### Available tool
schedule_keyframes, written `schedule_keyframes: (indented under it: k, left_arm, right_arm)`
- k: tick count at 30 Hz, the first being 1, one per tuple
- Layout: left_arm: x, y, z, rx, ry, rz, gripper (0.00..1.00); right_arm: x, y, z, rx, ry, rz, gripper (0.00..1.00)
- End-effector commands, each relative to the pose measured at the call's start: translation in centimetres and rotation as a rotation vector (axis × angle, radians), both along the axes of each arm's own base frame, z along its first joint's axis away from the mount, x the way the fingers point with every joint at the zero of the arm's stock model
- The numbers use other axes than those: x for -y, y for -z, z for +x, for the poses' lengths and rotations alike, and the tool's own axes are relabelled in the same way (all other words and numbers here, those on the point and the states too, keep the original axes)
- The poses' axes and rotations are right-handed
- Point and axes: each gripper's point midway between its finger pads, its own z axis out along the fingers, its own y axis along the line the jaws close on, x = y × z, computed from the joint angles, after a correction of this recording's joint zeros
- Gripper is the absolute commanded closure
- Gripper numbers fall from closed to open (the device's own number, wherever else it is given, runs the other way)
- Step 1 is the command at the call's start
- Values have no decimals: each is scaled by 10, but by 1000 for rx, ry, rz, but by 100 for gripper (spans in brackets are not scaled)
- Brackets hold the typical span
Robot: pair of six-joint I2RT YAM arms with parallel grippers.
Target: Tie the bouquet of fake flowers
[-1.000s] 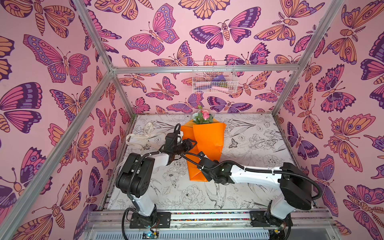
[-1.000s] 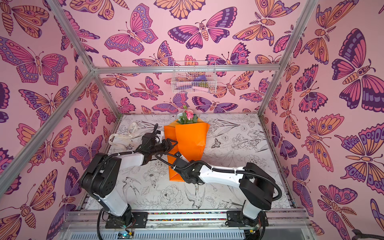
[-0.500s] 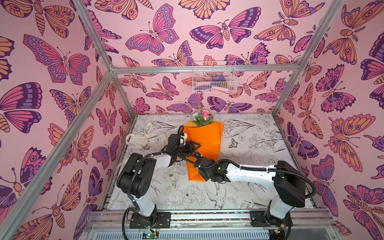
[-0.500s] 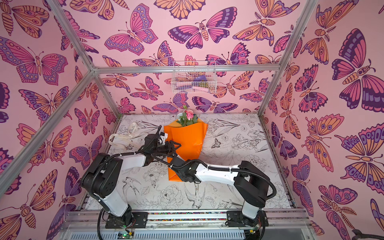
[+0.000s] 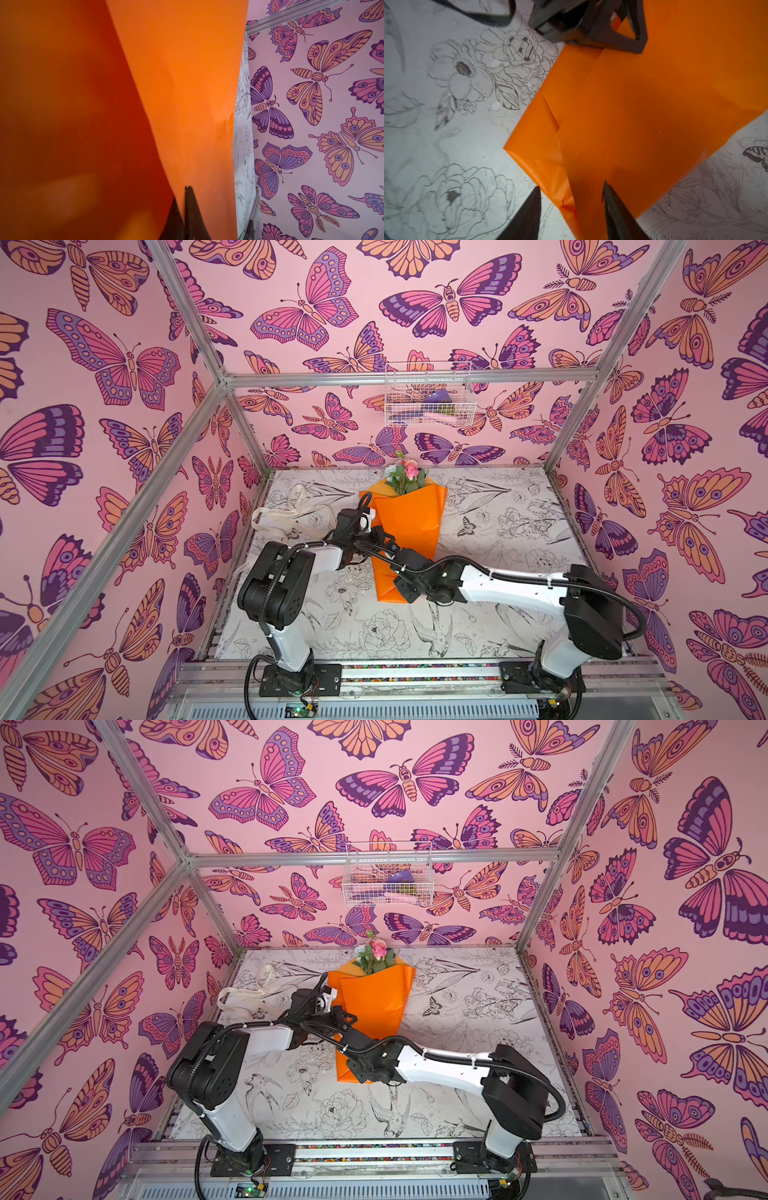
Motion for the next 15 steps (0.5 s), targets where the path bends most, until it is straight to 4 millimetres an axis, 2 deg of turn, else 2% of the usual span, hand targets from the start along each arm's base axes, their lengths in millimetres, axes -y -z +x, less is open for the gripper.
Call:
schedule_keyframes:
  k: [1, 3, 6, 9, 14, 15]
  left_arm:
    - [0, 2, 4, 30, 30, 25, 100]
    - [0, -1, 4, 35, 32, 21, 100]
    - [0, -2, 3, 31, 31, 18, 100]
    - [1, 0, 3, 24, 33, 17, 100]
    - [1, 3, 3, 18, 30, 18, 100]
    - [1, 3, 4, 17, 31, 19, 100]
  right_arm:
    - [18, -19, -3, -3, 81, 52, 42]
    - [35, -17, -2, 6, 155, 36, 38]
    - [48, -8, -6, 29, 195, 14, 35]
    - [51, 0, -10, 56, 225, -32, 32]
    - [45, 10, -12, 114, 244, -100, 29]
    - [45, 19, -11, 118, 254, -131, 28]
